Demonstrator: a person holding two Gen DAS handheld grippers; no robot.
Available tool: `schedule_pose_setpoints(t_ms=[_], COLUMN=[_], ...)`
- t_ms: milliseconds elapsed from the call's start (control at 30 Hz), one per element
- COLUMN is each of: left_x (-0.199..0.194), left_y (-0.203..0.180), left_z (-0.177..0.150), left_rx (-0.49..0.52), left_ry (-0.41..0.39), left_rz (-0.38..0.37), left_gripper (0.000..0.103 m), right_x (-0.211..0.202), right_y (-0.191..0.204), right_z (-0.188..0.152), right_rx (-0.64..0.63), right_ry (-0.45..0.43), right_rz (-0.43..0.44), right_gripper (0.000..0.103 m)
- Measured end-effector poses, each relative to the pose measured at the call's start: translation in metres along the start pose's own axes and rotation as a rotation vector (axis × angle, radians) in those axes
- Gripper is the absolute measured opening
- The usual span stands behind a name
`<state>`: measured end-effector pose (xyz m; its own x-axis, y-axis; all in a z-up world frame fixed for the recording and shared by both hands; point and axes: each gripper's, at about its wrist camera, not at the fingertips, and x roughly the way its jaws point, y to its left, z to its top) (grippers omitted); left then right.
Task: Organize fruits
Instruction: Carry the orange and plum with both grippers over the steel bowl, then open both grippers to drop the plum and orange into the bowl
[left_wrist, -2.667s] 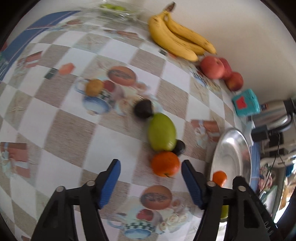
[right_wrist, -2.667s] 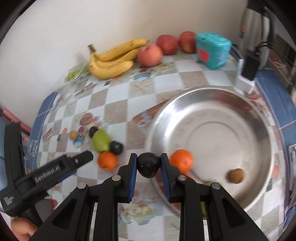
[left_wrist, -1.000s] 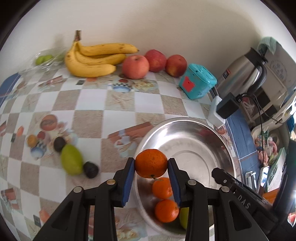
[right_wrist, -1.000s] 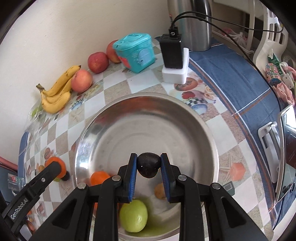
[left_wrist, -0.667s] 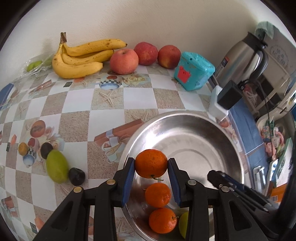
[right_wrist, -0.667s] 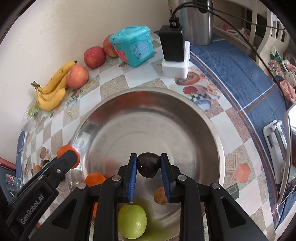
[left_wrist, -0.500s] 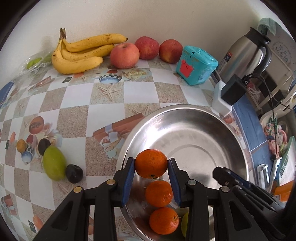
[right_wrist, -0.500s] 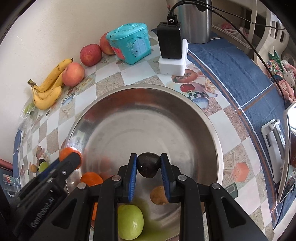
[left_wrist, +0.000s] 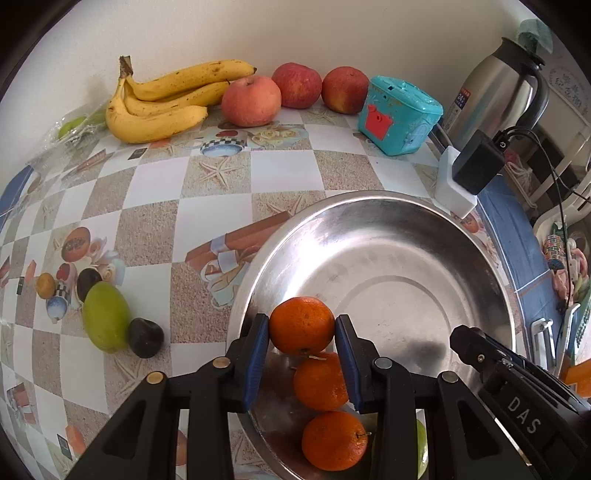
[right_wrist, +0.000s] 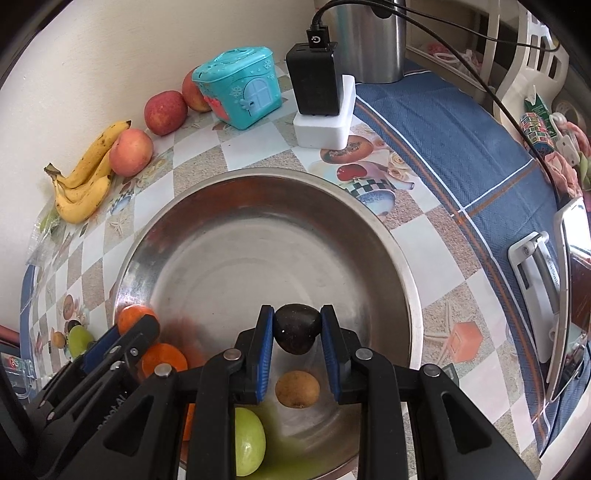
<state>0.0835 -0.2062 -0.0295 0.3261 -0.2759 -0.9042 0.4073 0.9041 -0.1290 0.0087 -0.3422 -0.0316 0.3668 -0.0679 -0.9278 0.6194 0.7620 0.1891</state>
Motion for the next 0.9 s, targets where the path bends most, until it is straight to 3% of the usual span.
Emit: schedule_pose_setpoints(t_ms=[567, 700, 900], left_x=[-0.001, -0.002, -0.008], left_y=[-0.003, -0.004, -0.009], left_z=[-0.001, -0.001, -0.001], left_rx=[0.0, -0.004, 0.003], left_ry=[0.008, 0.008, -0.005], left_rz=[0.001, -0.007, -0.01], left_gripper=[0.043, 0.051, 0.058], right_x=[0.002, 0.0, -0.008], right_y=[0.002, 0.001, 0.0], right_z=[0.002, 0.002, 0.004], right_rx=[-0.019, -0.013, -0.015], right_ry=[0.01, 0.003, -0.013], right_rz=[-0.003, 0.0, 0.004], right_gripper=[0.027, 0.049, 0.049])
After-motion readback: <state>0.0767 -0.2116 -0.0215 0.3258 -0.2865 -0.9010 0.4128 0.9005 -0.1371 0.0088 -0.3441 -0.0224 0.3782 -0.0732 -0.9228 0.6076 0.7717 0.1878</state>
